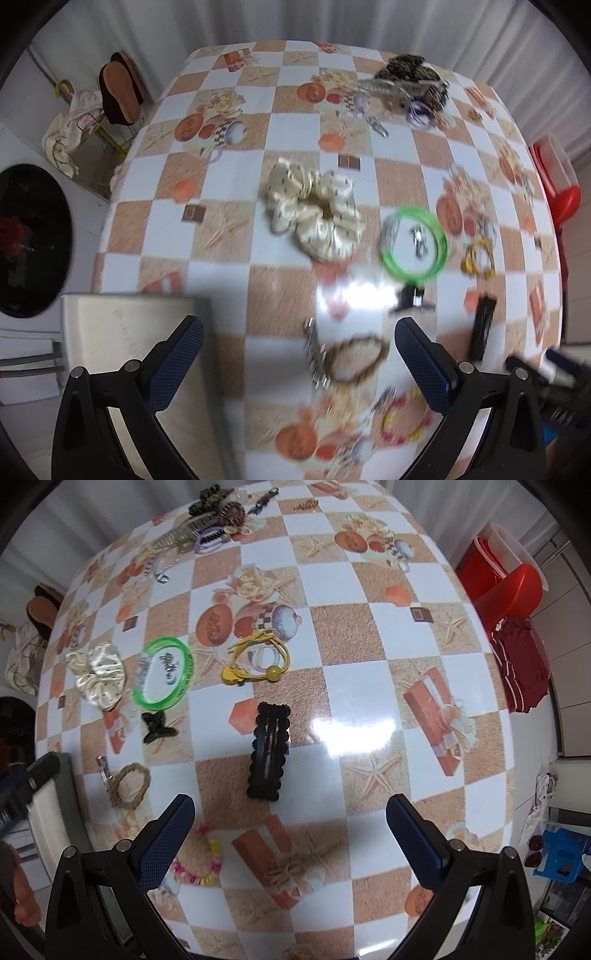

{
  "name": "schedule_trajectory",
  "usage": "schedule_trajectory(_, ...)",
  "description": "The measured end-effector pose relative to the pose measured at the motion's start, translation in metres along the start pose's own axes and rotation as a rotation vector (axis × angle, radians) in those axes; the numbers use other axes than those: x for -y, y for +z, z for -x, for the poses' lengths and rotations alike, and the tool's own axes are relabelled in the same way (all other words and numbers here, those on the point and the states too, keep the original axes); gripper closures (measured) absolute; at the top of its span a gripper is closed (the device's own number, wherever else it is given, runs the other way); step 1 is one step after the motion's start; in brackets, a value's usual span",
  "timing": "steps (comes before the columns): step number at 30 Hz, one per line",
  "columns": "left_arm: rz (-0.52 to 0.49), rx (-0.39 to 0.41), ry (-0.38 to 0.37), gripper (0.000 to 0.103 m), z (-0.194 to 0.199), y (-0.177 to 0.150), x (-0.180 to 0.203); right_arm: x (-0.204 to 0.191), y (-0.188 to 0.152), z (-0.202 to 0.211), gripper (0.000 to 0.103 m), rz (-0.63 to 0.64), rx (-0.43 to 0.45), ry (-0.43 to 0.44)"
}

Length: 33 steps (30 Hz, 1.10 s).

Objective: Organize jewelry
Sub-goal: 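Grasp the black beaded clip with the right tool while the left tool grasps the cream scrunchie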

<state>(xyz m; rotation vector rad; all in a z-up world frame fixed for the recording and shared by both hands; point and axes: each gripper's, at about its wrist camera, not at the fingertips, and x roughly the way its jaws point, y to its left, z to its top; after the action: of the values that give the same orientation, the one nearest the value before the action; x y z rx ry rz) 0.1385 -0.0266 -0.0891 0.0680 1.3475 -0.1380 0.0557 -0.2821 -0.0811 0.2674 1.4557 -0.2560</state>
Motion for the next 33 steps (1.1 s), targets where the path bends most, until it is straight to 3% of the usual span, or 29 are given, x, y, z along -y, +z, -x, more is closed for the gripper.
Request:
schedule_trajectory(12, 0.158, -0.012, -0.006, 0.000, -0.070, 0.055, -0.007, -0.001, 0.017, -0.052, 0.000, -0.028, -0.019, -0.021)
schedule_trajectory(22, 0.155, -0.026, 0.028, 0.000, -0.102, 0.064, -0.004, -0.010, 0.017, -0.073, 0.009, 0.008, 0.011, -0.066)
schedule_trajectory(26, 0.112, 0.003, 0.021, 0.016, -0.099, 0.065, 0.002, -0.014, 0.016, -0.069, 0.020, 0.027, 0.034, -0.071)
schedule_trajectory(29, 0.080, 0.014, 0.001, 0.037, -0.095, 0.065, 0.009, -0.015, 0.010, -0.065, 0.043, 0.058, 0.053, -0.068)
schedule_trajectory(31, 0.067, 0.019, -0.010, 0.051, -0.093, 0.066, 0.012, -0.022, 0.016, -0.061, 0.069, 0.065, 0.055, -0.067)
schedule_trajectory(32, 0.061, 0.023, -0.015, 0.062, -0.092, 0.066, 0.015, -0.023, 0.016, -0.060, 0.071, 0.063, 0.054, -0.062)
schedule_trajectory(33, 0.054, 0.022, -0.019, 0.068, -0.091, 0.067, 0.017, -0.023, 0.015, -0.061, 0.071, 0.060, 0.052, -0.060)
